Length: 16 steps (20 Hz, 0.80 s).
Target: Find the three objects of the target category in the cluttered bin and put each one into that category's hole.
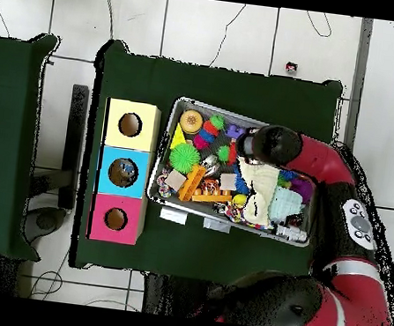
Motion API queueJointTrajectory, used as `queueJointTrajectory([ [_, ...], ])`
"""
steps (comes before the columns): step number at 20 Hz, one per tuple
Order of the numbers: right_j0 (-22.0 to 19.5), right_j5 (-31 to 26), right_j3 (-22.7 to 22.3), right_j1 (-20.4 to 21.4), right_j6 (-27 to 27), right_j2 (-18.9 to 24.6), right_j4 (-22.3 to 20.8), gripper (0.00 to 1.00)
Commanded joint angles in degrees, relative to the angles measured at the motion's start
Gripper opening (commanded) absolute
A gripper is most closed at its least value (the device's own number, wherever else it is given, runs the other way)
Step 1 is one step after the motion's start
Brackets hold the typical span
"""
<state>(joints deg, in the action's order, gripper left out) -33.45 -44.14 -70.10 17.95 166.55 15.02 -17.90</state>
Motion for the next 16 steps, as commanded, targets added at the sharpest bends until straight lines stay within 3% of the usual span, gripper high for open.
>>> queueJointTrajectory([
  [1,2.73,7.9,-0.52,1.66,11.32,-9.58,-1.46,0.0],
  [7,3.68,7.8,0.39,1.87,9.76,-12.41,0.8,0.0],
  [16,4.71,1.25,3.24,3.26,7.15,-17.12,2.14,0.0],
])
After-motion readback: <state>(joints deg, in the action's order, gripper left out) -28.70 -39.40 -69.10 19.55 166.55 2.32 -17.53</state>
